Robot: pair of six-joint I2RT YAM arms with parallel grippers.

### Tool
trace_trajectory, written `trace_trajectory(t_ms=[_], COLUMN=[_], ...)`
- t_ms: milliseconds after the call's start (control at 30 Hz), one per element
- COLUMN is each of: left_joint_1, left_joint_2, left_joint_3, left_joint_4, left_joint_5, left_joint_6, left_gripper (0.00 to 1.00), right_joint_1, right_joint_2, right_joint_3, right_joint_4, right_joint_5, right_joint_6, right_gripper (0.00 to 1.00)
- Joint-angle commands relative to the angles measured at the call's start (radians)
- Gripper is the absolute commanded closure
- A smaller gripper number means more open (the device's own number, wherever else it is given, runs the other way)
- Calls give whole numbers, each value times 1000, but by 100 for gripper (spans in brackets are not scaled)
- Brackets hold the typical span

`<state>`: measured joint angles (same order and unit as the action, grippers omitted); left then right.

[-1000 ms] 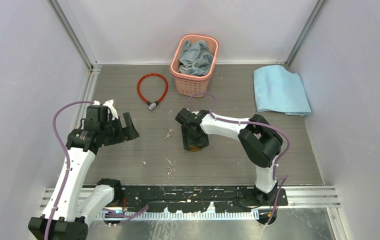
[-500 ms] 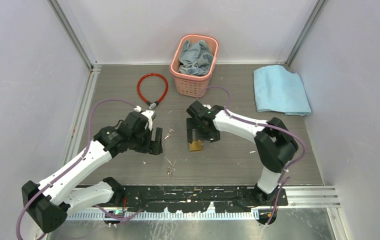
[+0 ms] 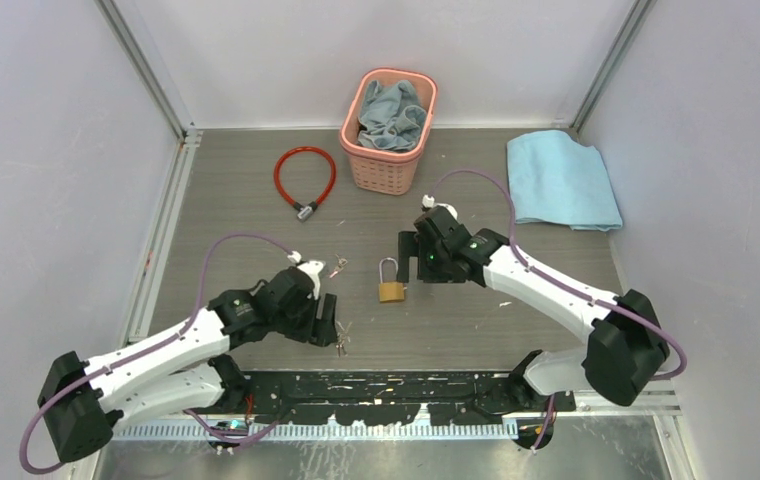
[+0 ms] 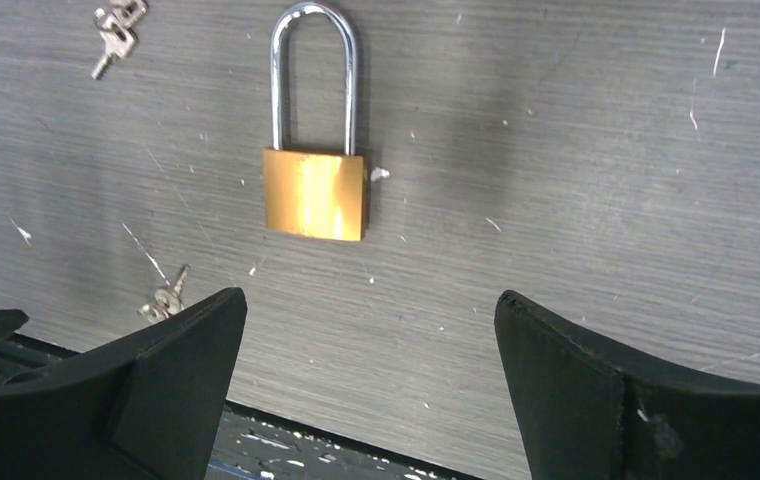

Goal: Unlock with the key

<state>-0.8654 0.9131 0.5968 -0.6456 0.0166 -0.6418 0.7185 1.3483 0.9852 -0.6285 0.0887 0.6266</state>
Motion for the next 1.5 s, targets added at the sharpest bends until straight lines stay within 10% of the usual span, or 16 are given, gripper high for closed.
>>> trace_trajectory(t_ms=[0,367,1467], left_joint_1=[-109,-335,-340], left_joint_2=[10,238,400], left_joint_3=[-10,67,-26], left_joint_4=[122,125,372], left_joint_5=[-104,-378,-449], left_joint_6=[-49,-65,-104], left_gripper=[29,32,56], right_joint_1=[1,2,2], right_joint_2=[-78,-127,-146], right_joint_3=[-50,-80,-92], right_joint_4=[62,63,70], right_joint_5=[-18,-18,20], right_joint_6=[-25,-38,-33], right_gripper=[0,0,0])
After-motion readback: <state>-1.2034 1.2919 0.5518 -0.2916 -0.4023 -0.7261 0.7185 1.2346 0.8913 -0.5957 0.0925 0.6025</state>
